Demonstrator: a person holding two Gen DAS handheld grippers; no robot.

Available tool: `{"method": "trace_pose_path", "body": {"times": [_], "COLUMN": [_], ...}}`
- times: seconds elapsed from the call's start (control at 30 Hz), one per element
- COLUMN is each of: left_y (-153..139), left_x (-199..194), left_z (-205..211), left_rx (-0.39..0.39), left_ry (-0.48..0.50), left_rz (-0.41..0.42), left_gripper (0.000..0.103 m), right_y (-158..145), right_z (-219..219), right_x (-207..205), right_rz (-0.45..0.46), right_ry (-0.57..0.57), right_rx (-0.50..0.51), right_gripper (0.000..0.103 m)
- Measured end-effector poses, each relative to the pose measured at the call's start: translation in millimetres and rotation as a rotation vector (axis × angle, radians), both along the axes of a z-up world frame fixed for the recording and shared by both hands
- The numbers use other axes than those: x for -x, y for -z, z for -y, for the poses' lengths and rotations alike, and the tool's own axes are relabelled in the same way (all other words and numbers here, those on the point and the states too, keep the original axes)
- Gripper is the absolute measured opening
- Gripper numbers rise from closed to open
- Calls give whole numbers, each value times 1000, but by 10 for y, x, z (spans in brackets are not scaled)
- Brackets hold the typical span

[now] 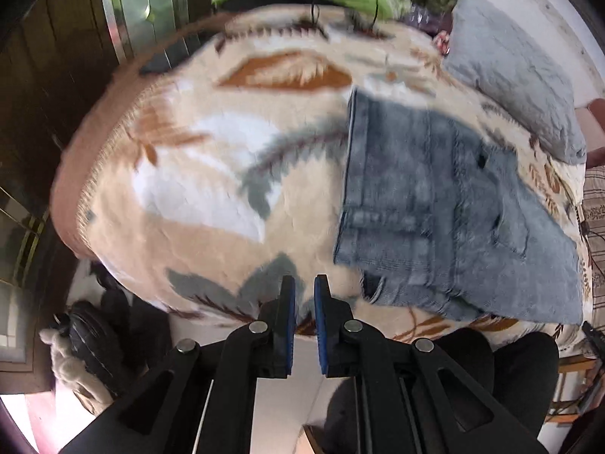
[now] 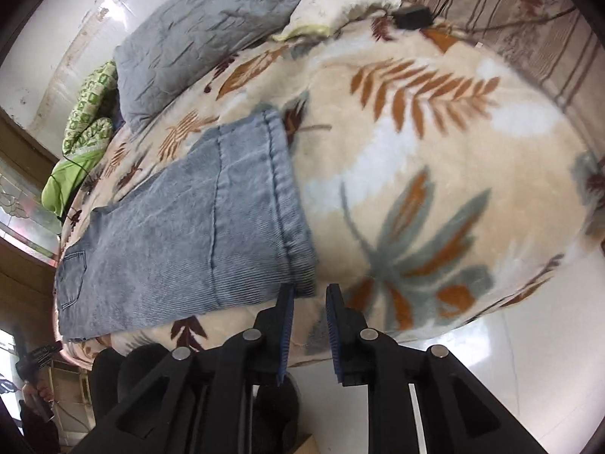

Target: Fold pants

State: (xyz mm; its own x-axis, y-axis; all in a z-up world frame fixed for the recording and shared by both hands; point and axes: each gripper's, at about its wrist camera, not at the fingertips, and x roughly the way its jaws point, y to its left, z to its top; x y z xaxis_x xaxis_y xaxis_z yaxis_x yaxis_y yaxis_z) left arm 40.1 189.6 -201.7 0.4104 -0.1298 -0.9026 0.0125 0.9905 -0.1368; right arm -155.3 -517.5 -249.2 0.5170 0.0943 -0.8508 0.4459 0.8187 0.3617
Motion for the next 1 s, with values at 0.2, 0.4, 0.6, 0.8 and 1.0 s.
{"method": "trace_pose_path", "body": {"times": [0.2, 0.4, 0.6, 0.8, 1.0], "left_y": [-444, -447, -140, 14, 38], "left_x": [58, 94, -137, -257, -367], "left_z": [525, 1401, 1720, 1795, 1884], "left_rx": [13, -22, -28, -64, -100], "left_ry": [114, 282, 295, 260, 243], "left_rz": [126, 183, 109, 81, 115], "left_gripper": [14, 55, 55, 55, 55], "right_y": [-285, -290, -14, 40, -163], "right_z": [108, 92, 138, 43, 156], "right_x": [-362, -1049, -1599, -1776, -1834], "right_rz": [91, 127, 30, -42, 44], "right_ry": [3, -10, -83, -170, -101], "right_rx": [35, 55, 57, 175, 204], "right_gripper": [35, 71, 70, 15, 14]}}
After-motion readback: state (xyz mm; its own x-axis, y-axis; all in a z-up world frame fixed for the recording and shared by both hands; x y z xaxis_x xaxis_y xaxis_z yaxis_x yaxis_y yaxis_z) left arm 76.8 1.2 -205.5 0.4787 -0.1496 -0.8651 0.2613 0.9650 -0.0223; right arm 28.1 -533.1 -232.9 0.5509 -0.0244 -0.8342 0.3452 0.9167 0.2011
